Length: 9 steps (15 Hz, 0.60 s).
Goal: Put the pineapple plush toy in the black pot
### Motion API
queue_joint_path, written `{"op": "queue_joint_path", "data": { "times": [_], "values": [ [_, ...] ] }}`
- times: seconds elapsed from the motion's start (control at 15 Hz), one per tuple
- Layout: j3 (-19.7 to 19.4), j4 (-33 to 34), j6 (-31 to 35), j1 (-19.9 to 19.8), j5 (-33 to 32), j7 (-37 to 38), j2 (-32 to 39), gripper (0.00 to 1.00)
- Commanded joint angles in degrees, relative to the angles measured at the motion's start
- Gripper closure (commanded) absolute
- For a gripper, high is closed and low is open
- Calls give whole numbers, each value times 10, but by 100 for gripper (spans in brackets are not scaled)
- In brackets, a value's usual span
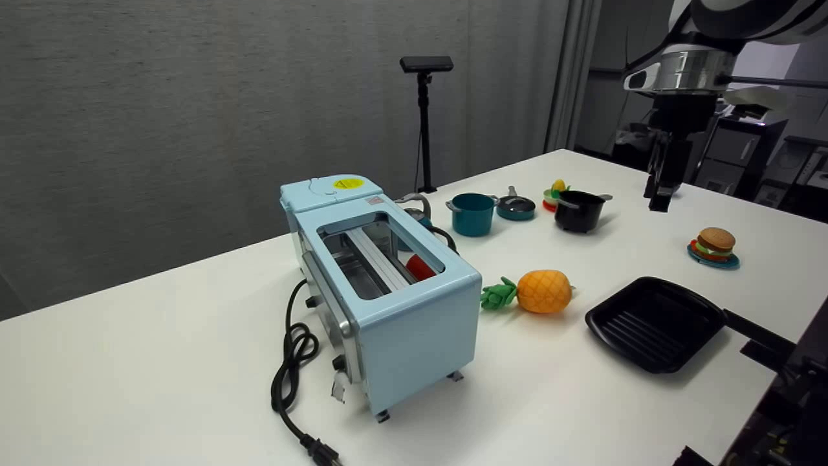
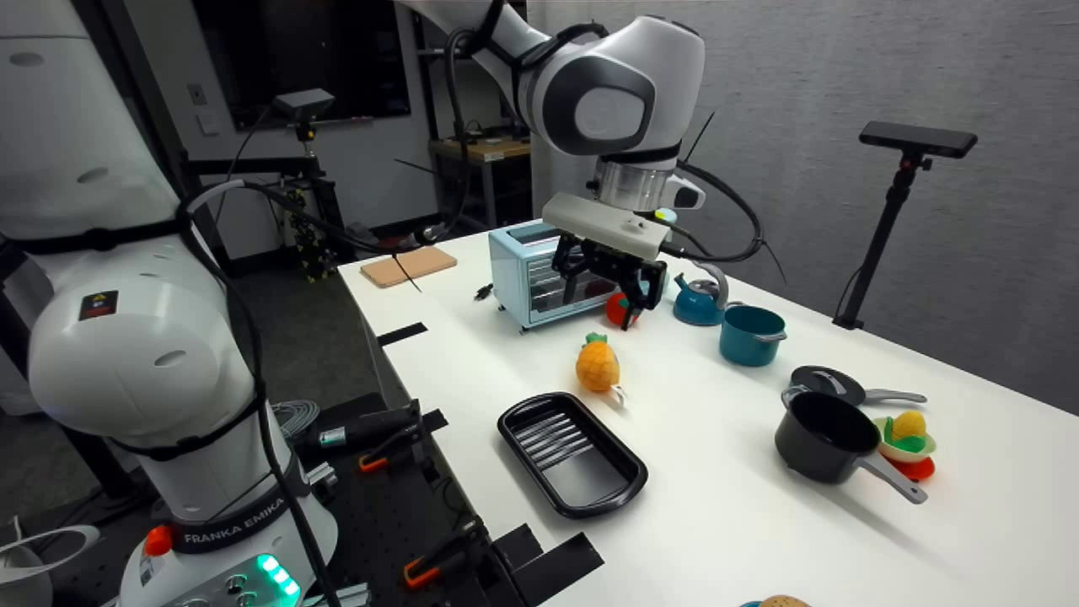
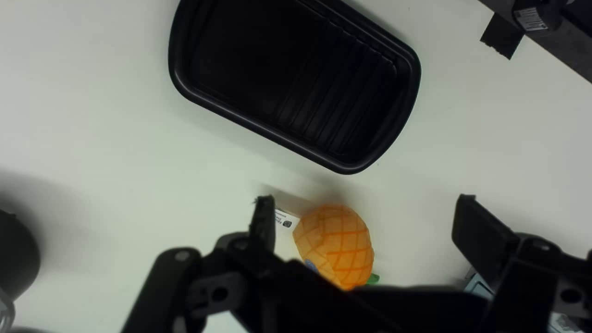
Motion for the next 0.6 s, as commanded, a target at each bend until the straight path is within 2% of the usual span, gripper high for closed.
{"op": "queue_joint_path", "data": {
  "times": [0.0, 0.2, 0.53],
  "values": [
    [27, 31, 26, 1, 38, -43, 59, 0],
    [54, 71, 33, -1, 53, -61, 119, 0],
    [93, 157, 57, -1, 4, -29, 233, 0]
  ]
}}
